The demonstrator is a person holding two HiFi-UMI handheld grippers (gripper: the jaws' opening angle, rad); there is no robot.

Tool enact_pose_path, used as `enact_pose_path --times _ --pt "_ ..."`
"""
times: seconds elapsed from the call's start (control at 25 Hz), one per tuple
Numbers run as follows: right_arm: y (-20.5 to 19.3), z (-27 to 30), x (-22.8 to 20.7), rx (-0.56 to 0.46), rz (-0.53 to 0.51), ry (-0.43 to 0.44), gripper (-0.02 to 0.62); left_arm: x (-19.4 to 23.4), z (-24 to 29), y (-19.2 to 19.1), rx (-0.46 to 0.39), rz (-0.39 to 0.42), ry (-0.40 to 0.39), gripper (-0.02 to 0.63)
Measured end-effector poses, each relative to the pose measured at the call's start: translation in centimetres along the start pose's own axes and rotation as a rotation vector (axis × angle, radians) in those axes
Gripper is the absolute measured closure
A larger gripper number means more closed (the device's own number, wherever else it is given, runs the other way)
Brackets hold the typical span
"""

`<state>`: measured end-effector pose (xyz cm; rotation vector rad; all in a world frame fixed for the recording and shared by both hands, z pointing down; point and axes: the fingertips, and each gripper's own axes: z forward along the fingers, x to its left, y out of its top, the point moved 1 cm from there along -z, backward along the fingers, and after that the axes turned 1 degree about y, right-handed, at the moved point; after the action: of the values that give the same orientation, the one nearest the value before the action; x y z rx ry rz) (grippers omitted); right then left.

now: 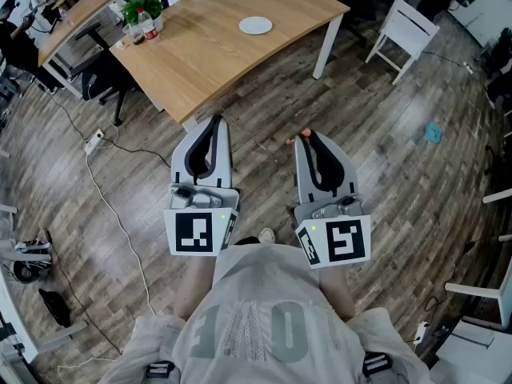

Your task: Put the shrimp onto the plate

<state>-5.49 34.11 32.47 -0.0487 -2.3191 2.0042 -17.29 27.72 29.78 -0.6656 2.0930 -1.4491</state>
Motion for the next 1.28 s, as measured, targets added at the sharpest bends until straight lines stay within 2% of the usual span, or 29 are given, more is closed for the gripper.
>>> enact_pose_path --times 0.24,0.4,0.6,0.92,1.08,1.28 --pt "-0.3 0.3 -0.2 0.003 -0.006 0.009 0.532 -0.2 0.3 0.3 -0.006 0.025 0.000 0.597" --pt "-0.3 0.7 0.1 -0.006 0.001 0.038 0.532 0.5 0.7 -0.6 0.023 0.024 0.006 0.597" --pt "-0.9 1.5 -0.6 -0.011 0.022 0.019 0.531 0.9 1.2 -1.0 0.024 0.038 0.006 0.597" --pt "-4.5 3.0 -0.9 0.084 0.072 0.065 0.531 0.7 1.7 -2.7 0.077 0.059 0.004 0.597" --pt "-4.9 4.3 -1.2 0.119 0.085 0.083 0.531 1.6 3.1 -3.6 0.097 0.029 0.026 0.597" --pt "-7.5 5.8 -2.1 0.158 0.137 0.074 0.531 2.3 4.9 -6.7 0.155 0.025 0.011 0.597"
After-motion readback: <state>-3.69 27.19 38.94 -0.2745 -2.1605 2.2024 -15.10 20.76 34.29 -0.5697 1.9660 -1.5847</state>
